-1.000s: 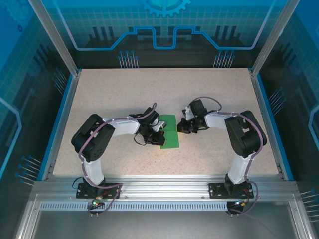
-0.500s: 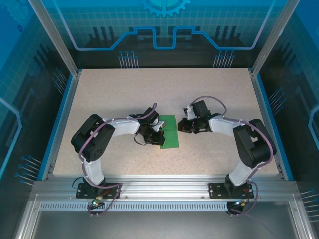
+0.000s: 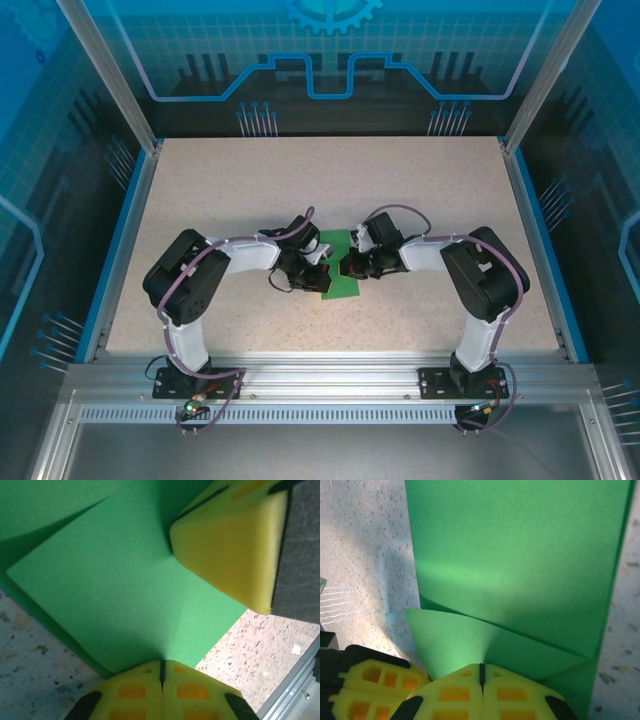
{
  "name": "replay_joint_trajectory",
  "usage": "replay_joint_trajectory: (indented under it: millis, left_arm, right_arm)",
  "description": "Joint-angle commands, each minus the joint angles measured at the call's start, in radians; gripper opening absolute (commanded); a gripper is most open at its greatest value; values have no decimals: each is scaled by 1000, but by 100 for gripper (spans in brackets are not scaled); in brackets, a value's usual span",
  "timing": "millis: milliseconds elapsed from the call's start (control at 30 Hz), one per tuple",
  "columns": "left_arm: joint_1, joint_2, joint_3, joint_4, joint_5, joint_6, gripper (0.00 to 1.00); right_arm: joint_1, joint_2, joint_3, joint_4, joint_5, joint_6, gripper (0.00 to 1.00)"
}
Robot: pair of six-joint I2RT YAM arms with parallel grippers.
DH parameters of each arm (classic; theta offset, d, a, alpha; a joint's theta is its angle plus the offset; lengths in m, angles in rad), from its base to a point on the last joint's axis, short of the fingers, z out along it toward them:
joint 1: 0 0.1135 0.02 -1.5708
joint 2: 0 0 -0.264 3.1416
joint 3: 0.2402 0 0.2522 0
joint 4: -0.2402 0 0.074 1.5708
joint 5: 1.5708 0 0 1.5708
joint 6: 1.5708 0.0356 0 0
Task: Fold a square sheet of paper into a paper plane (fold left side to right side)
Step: Fold the triangle a second time at the center of the table.
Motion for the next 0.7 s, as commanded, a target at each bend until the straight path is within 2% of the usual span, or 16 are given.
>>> replay_joint_trajectory:
  millis: [0, 233, 667]
  left_arm:
    - [-5, -20, -8, -64, -9, -16, 0]
    - [-5, -43, 56, -86, 26, -13, 1]
    - [-5, 65, 128, -75, 86, 2, 1]
  right_arm:
    - [15, 25, 14, -18, 3, 5, 0]
    - [14, 45, 14, -107, 49, -4, 0]
    - [15, 50, 14, -128, 54, -8, 0]
